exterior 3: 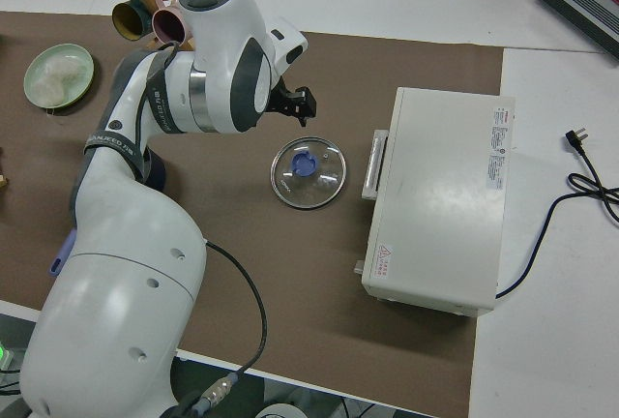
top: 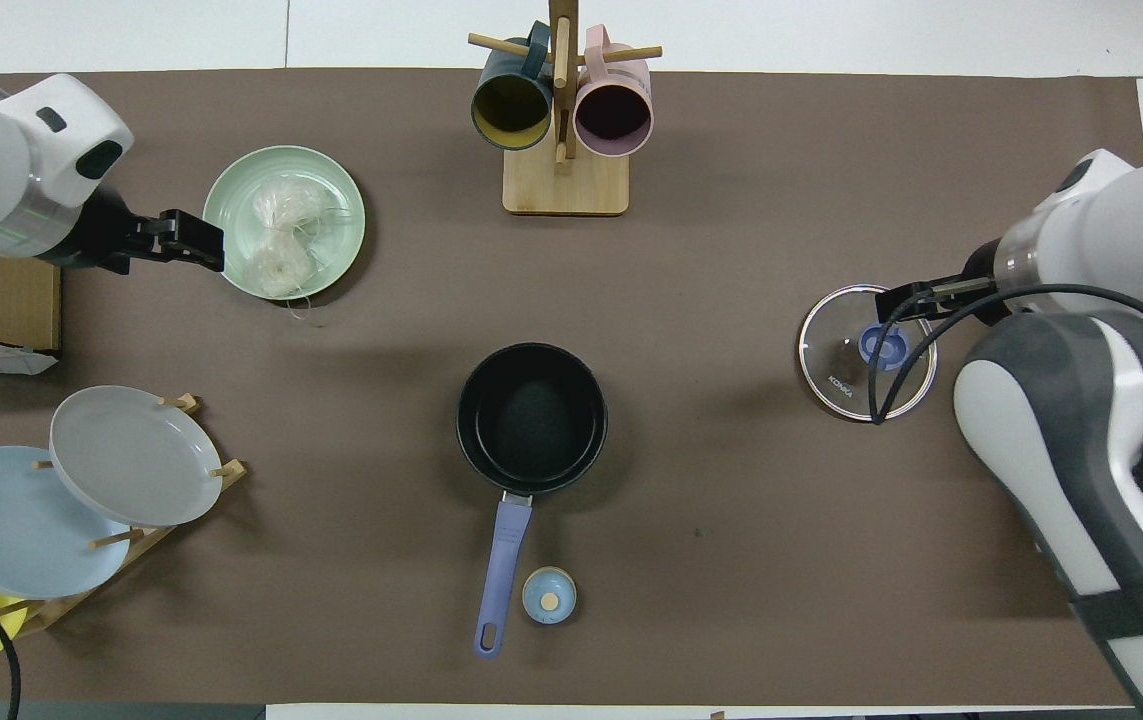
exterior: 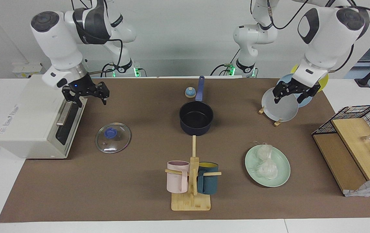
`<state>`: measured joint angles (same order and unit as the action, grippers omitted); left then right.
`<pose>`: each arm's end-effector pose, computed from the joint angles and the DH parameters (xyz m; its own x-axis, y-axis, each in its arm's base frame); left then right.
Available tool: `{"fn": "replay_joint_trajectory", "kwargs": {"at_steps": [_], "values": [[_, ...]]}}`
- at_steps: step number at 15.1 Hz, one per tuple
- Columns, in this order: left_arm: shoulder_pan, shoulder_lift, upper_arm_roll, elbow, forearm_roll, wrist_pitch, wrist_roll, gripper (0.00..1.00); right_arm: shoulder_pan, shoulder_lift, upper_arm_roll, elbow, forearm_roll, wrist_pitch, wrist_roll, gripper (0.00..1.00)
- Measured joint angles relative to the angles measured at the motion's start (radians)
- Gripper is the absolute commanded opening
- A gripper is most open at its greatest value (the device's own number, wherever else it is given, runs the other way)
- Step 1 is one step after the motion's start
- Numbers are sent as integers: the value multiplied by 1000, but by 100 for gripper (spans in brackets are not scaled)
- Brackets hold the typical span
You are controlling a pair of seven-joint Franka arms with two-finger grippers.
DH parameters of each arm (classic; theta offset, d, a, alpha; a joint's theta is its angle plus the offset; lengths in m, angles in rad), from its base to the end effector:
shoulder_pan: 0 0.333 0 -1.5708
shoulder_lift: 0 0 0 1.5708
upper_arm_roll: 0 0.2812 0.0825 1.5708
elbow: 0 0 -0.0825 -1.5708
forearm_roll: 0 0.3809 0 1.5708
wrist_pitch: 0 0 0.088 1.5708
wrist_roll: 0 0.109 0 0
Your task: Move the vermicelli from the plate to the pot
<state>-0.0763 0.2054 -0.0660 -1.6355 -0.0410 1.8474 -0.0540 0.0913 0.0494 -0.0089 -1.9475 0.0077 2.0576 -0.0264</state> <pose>0.6096 -0.0881 0.4613 0.9971 -0.0756 0.0037 -0.0757 -0.9957 0.0532 0.5697 0.0475 0.4240 0.9926 0.1049 0.0608 0.1054 -0.9944 -0.0050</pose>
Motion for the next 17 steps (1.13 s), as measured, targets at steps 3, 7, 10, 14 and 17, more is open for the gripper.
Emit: {"fn": "replay_joint_trajectory", "kwargs": {"at_steps": [3,7,10,14,17], "values": [[-4,92,-2,-1,-1,99,44,100,-5,97,-3,-39,0,142,0,100],[-13,194,-2,-3,-1,211,141,100,-7,158,-6,-60,0,190,0,100],[-34,256,-3,-10,-1,303,154,100,-7,171,-5,-99,0,210,-1,100],[-42,280,-2,-22,-1,356,164,100,-8,172,-6,-122,0,214,-45,100],[-50,289,-2,-23,0,368,172,100,-17,172,-6,-130,0,214,-68,98]]}}
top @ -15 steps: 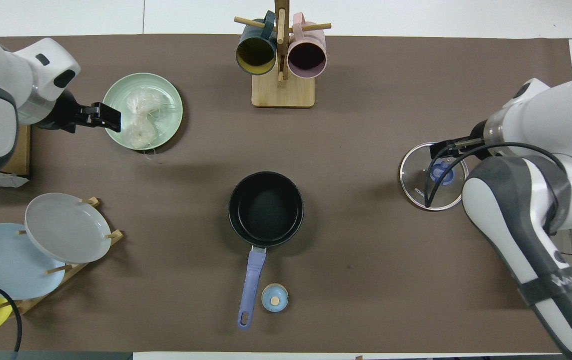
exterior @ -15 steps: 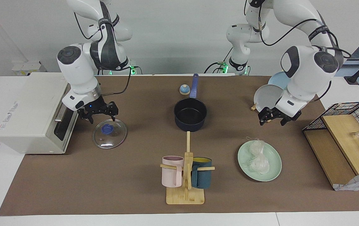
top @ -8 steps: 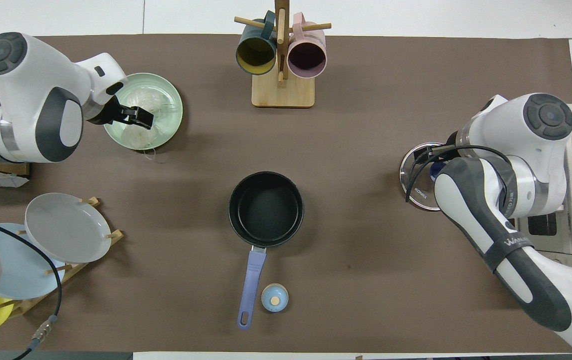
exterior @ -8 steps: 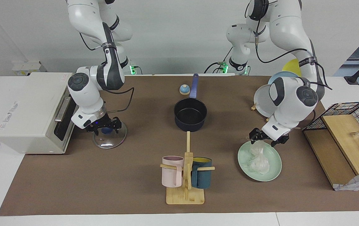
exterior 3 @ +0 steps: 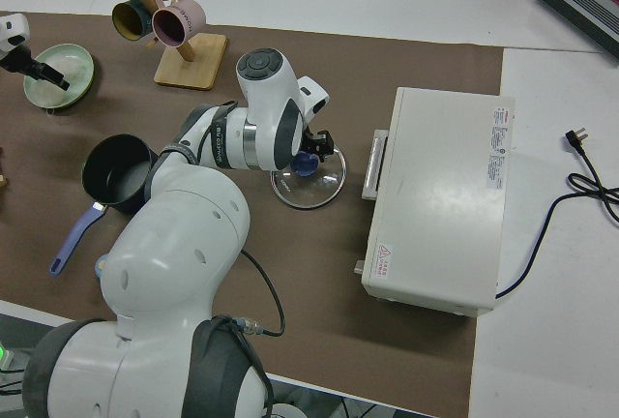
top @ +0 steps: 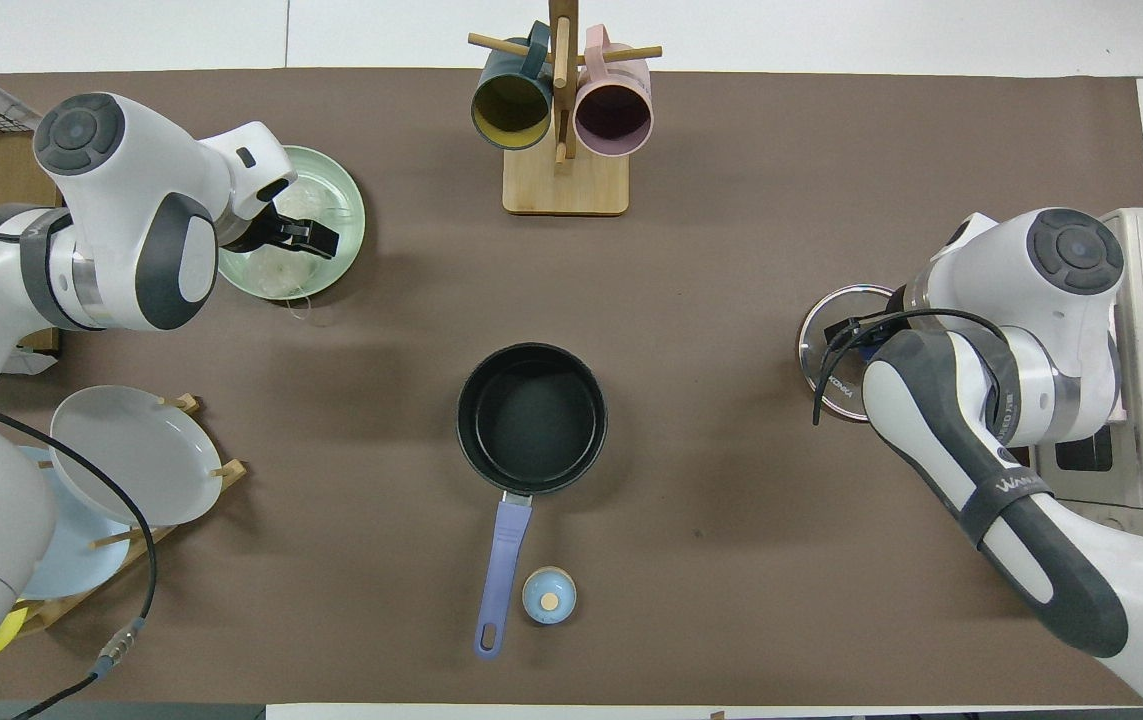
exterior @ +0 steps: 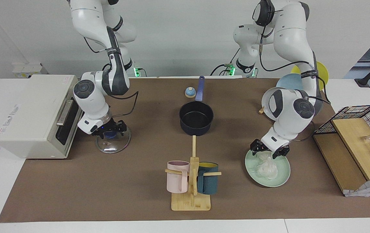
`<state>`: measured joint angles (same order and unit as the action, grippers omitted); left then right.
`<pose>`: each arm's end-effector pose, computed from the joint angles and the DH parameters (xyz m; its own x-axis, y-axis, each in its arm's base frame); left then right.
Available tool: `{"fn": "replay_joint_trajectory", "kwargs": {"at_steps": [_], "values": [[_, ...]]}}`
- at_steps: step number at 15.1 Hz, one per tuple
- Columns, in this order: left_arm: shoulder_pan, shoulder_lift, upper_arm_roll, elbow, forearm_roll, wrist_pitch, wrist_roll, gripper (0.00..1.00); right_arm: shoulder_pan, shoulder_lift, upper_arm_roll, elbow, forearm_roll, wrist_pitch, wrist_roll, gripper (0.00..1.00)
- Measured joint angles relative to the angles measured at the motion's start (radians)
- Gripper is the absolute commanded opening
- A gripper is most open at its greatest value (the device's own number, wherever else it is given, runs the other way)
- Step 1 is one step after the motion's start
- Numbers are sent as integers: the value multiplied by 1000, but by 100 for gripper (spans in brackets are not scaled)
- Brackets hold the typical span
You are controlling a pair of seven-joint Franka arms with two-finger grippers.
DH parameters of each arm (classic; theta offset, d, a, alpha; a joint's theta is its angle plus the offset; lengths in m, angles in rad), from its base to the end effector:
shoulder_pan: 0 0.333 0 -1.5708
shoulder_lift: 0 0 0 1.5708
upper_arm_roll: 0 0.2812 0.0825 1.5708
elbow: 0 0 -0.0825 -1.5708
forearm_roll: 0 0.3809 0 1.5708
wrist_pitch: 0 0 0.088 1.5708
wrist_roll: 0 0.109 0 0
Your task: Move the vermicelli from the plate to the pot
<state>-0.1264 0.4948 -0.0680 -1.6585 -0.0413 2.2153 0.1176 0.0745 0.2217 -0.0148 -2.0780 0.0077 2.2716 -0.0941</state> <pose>0.6523 -0.1255 0.2980 0.9596 -0.2728 0.0691 -0.2769 -0.9591 0.0590 0.5653 0.0340 0.2856 0.9885 0.1485 -0.0277 0.1484 -0.9889 -0.0051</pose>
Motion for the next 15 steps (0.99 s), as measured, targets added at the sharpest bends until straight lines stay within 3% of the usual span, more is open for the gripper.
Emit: {"fn": "replay_joint_trajectory", "kwargs": {"at_steps": [2,4,7,8,9,10,15], "values": [[0,4,2,0,0,2,17,95,-8,0,0,-3,0,0,-28,93],[1,5,6,0,0,2,39,83,-14,0,0,-5,0,0,-40,90],[3,5,10,0,0,3,62,37,-15,0,1,-6,0,0,-45,86],[3,5,11,0,0,4,64,32,-15,0,1,-6,0,0,-45,84],[3,5,12,0,0,4,65,10,-14,0,2,-7,0,0,-45,80],[4,5,12,0,0,4,65,0,-14,0,3,-7,0,0,-45,75],[35,2,16,34,-2,-39,65,0,-11,-1,4,-7,0,0,-46,59]]}}
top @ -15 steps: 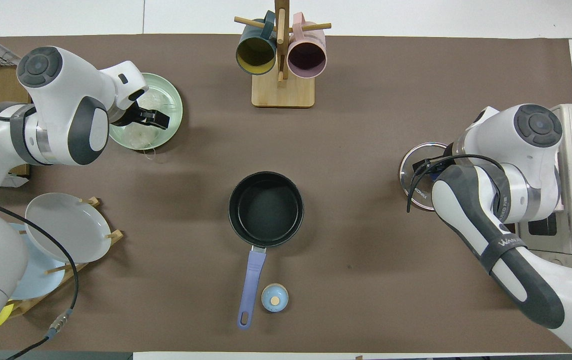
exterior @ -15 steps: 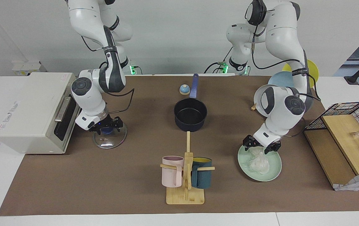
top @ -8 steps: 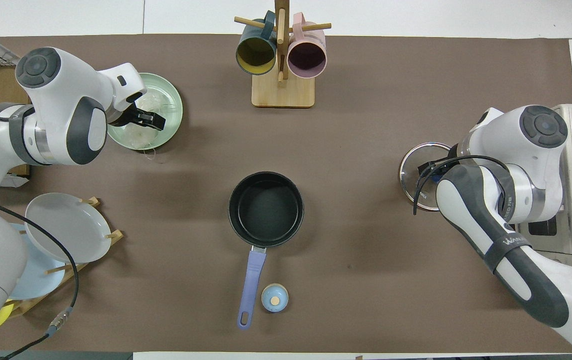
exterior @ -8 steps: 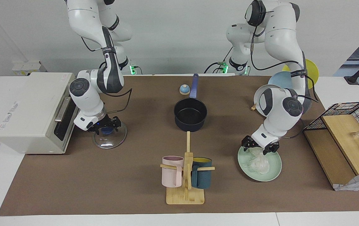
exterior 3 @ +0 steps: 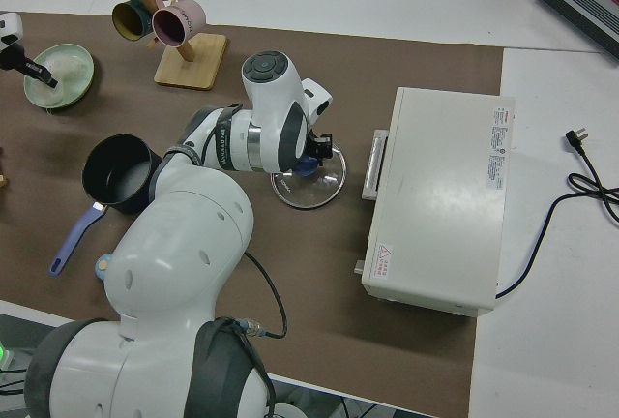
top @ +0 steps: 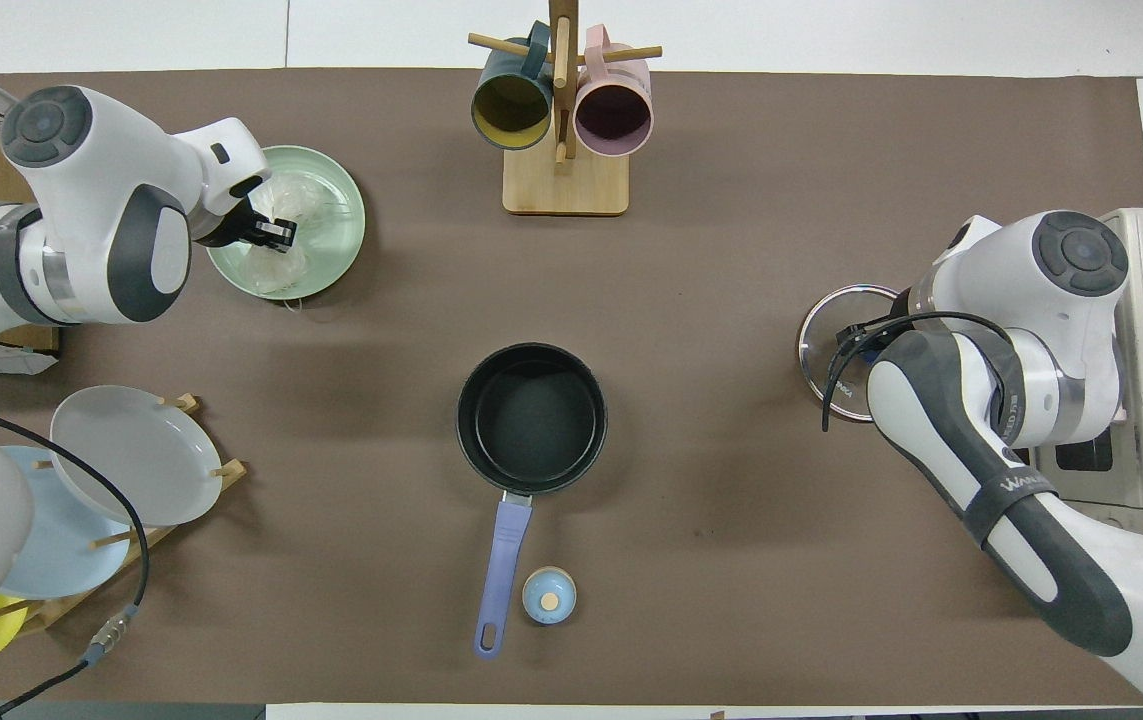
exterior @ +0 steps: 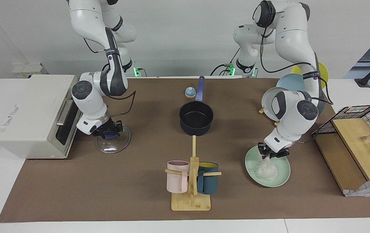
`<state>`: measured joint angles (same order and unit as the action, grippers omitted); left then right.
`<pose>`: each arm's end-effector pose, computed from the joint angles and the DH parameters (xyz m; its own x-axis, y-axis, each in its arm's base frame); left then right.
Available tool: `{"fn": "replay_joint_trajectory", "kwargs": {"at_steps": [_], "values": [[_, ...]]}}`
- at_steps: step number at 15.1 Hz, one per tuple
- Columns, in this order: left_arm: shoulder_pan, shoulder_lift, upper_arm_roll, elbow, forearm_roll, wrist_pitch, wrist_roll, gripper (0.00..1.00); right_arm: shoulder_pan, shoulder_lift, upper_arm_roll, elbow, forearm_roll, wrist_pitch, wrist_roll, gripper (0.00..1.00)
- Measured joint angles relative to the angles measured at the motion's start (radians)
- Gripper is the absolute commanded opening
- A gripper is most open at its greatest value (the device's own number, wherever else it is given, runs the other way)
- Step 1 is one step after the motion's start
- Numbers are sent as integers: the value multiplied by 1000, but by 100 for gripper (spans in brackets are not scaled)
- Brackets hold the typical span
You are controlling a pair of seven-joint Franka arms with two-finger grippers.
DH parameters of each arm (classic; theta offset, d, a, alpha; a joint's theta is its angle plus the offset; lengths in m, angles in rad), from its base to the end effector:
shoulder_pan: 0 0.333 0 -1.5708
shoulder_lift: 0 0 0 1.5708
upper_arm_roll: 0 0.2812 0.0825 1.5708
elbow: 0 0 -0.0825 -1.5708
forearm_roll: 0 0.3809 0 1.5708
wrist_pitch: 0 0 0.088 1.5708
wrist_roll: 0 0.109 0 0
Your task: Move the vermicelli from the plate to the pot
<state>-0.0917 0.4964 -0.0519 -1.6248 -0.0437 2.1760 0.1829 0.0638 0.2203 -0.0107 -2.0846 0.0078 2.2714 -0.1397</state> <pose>0.6615 -0.0938 0.3085 0.9551 -0.2892 0.0646 -0.2926 -0.9549 0.0510 0.5635 0.0302 0.2836 0.9819 0.1868 -0.0327 0.1866 -0.9824 -0.0081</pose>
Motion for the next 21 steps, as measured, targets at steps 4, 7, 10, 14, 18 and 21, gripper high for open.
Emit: {"fn": "replay_joint_trajectory", "kwargs": {"at_steps": [4,7,10,14,18,21], "values": [[22,-86,0,60,-126,-173,-69,0,1,-1,0,1,0,-5,0,55],[16,-205,-20,63,-179,-302,-252,0,3,-3,1,41,0,-60,0,50],[-9,-323,-63,61,-222,-459,-379,0,9,-20,4,152,0,-211,0,40],[-173,-410,-80,3,-271,-530,-564,0,21,-64,10,333,0,-470,0,29],[-394,-457,-86,-212,-271,-323,-727,0,22,-76,14,465,0,-639,0,0],[-466,-453,-86,-332,-271,-179,-762,0,23,-75,20,471,0,-659,0,0]]}}
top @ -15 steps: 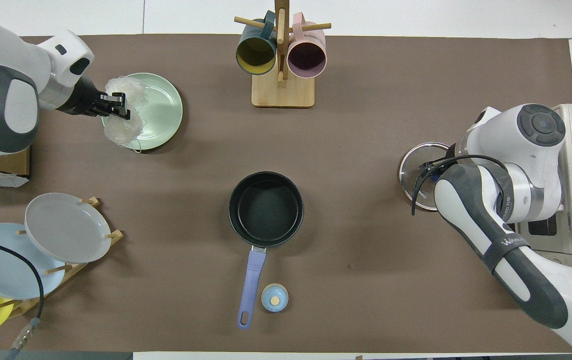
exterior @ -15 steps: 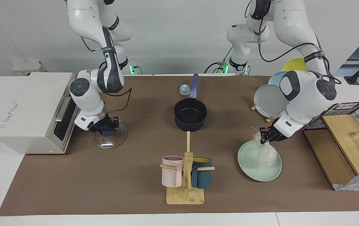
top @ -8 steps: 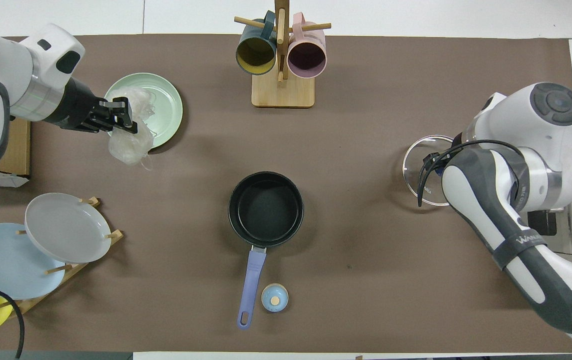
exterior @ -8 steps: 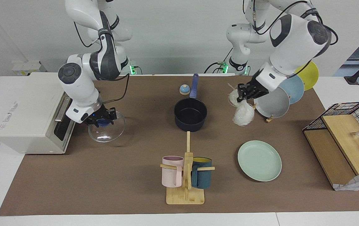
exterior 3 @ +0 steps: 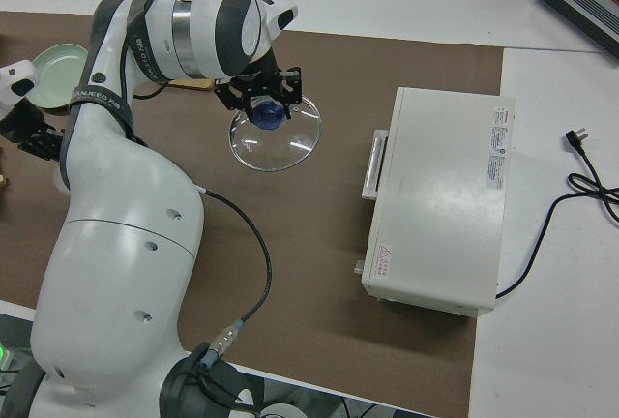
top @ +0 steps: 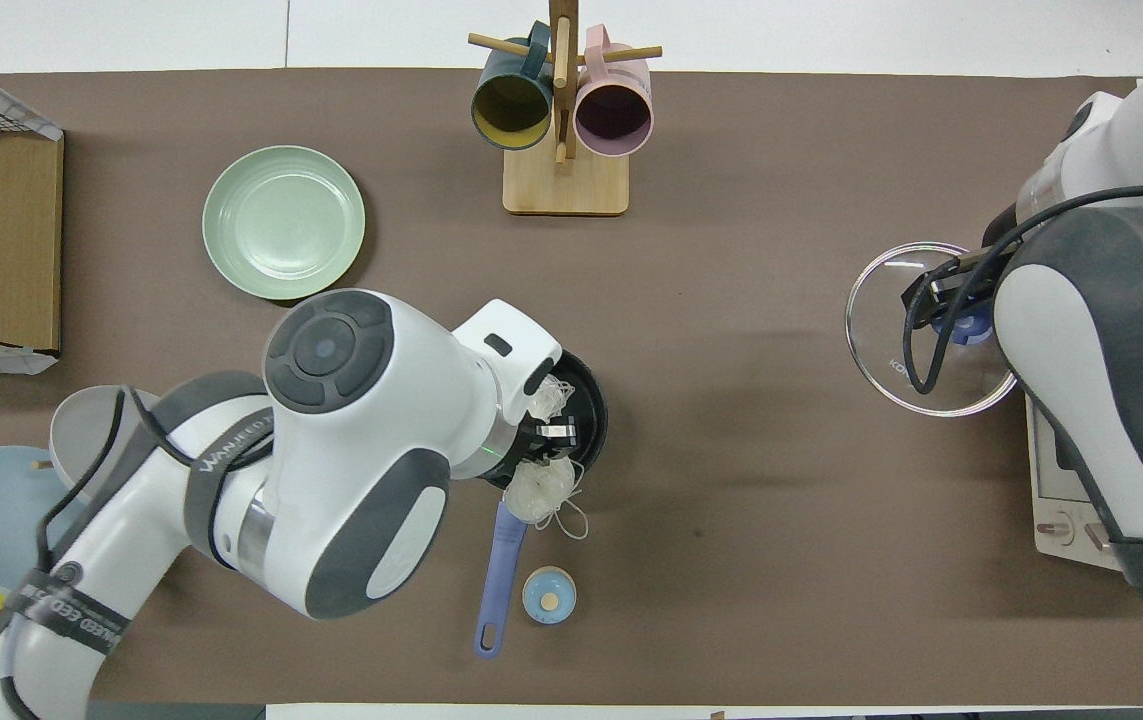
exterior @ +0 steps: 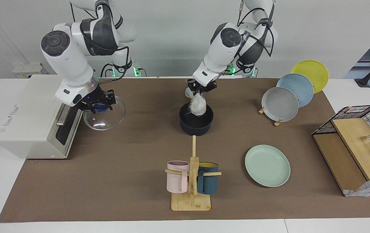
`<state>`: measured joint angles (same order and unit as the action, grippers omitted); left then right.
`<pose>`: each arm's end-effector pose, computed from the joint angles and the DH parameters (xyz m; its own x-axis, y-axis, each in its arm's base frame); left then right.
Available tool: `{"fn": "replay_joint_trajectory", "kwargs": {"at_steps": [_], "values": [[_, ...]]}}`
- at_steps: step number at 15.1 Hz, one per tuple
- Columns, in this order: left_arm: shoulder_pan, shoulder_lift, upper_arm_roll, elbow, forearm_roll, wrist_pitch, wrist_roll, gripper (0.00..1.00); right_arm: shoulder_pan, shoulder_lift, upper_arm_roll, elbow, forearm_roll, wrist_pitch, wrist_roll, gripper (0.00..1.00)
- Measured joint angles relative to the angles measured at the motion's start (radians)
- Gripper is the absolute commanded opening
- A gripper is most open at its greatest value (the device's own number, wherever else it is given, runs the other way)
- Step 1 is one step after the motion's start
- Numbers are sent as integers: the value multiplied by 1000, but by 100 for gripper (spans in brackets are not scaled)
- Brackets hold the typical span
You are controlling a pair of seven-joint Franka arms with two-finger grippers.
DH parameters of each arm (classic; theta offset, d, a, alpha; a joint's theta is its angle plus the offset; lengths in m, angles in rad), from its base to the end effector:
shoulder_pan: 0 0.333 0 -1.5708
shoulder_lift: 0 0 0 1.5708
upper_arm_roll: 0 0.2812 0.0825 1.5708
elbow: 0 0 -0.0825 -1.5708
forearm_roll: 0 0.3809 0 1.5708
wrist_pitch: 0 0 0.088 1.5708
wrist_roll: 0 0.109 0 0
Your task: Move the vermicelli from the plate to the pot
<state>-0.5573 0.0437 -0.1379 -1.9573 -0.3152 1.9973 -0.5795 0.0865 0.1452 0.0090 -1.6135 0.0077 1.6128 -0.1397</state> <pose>0.4211 -0.3759 0.4203 0.9843 -0.0046 -0.1763 0.0364 -0.9729 0.2282 0.5804 0.0562 0.4886 0.9622 0.2318 -0.1427 0.2301 -0.9727 -0.0290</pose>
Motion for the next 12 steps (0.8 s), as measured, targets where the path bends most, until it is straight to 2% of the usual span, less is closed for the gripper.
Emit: {"fn": "replay_joint_trajectory", "kwargs": {"at_steps": [3,7,8,9,12], "values": [[-6,41,4,-55,0,106,2,0,0,3,15,0,0,1,0,0],[-4,117,14,-58,0,196,55,0,1,5,27,0,0,1,0,0],[-4,135,16,-58,0,215,71,5,0,5,27,0,0,1,3,0],[-3,148,18,-58,0,226,90,99,0,5,27,0,0,1,10,0],[-2,155,24,-56,20,227,147,100,0,5,46,0,0,10,61,0]]}}
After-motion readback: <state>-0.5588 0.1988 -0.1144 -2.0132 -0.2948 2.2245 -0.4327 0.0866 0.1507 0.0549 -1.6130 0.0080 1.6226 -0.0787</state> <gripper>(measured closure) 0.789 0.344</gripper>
